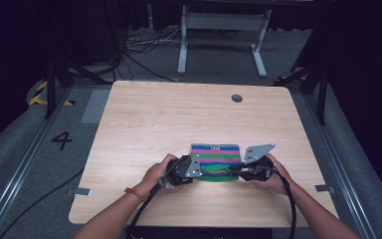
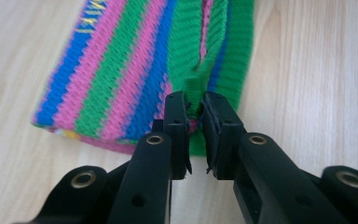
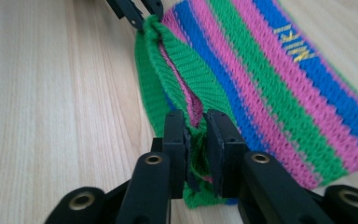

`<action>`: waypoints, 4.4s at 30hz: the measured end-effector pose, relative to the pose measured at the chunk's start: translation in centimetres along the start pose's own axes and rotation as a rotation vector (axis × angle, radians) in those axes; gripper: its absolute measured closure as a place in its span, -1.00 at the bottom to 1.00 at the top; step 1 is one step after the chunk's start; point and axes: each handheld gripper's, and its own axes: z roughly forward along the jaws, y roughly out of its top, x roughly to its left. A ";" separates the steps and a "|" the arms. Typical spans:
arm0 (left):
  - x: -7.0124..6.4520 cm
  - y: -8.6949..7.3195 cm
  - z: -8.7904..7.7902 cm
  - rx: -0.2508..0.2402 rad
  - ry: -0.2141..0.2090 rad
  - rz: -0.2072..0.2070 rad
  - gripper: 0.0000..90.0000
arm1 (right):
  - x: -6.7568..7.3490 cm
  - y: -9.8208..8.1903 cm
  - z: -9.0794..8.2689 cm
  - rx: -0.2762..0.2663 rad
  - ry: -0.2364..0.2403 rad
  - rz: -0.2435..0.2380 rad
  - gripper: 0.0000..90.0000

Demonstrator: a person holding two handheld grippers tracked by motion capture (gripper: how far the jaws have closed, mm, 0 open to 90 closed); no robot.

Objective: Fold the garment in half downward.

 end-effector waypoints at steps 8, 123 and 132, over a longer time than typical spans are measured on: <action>0.3 -0.6 0.5 -0.025 -0.006 -0.046 0.78 | 0.2 -1.2 0.6 0.009 0.014 0.020 0.64; -0.2 -19.3 -12.0 -0.036 0.168 -0.623 -0.67 | -0.9 -15.9 -11.4 -0.040 -0.454 0.438 -0.66; -0.2 -19.1 -11.8 -0.031 0.180 -0.638 -0.72 | -0.9 -15.9 -11.4 -0.038 -0.467 0.451 -0.66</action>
